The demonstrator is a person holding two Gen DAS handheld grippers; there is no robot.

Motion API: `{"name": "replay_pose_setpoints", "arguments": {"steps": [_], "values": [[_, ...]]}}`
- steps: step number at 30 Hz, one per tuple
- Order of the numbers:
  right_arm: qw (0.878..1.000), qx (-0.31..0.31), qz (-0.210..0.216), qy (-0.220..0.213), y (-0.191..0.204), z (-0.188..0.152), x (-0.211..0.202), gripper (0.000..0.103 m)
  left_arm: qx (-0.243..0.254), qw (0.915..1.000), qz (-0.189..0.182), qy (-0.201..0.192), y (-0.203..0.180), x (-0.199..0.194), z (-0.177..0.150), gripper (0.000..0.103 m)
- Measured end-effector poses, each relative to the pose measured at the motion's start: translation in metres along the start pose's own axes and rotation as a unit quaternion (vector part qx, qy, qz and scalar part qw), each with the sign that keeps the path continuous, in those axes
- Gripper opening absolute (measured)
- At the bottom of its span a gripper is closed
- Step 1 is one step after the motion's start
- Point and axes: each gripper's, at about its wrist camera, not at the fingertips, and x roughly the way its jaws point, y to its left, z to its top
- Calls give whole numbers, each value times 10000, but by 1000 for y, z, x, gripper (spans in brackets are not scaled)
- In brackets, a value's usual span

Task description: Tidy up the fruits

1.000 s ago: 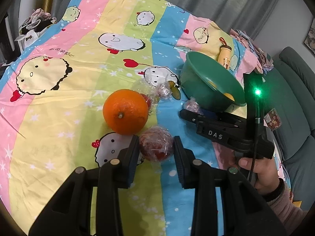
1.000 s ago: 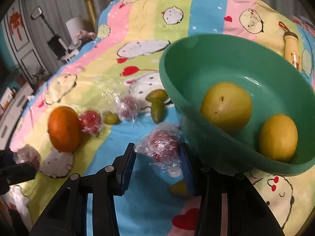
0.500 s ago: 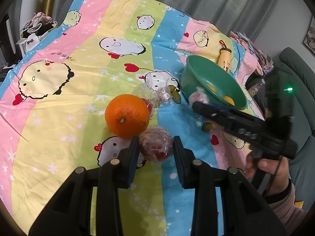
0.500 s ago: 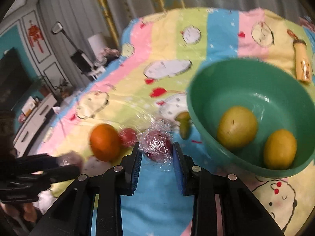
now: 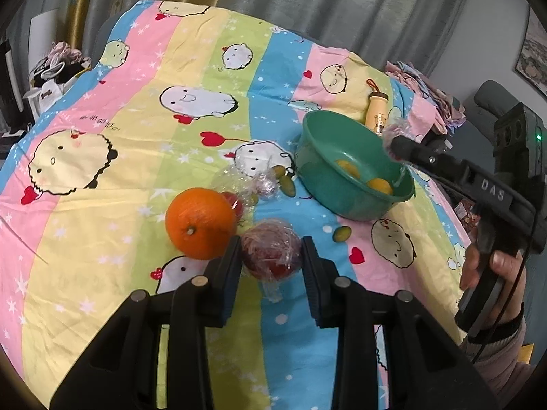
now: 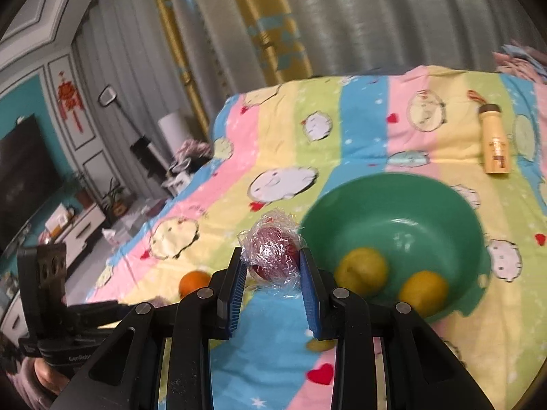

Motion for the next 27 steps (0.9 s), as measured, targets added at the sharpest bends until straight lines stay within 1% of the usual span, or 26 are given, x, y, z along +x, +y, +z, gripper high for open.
{"name": "replay_pose_setpoints", "arguments": {"steps": [5,10,12,16,21,27], "values": [[9995,191,-221,-147,-22,5,-11,32,125,9999,47,-47,-14,3,4,33],[9986,230,-447,-186,-33,6,-16,32,315,9994,71,-76,-33,9,11,33],[9983,274,-466,-216,-38,8,-18,32,428,9990,93,-72,-41,12,14,33],[9973,310,-620,-233,-47,10,-21,32,585,9982,81,-66,-56,19,26,34],[9960,400,-752,-257,-60,11,-26,32,890,9959,99,-154,-79,26,43,34],[9955,531,-748,-258,-72,13,-27,32,1214,9925,87,-140,-106,43,64,34]]}}
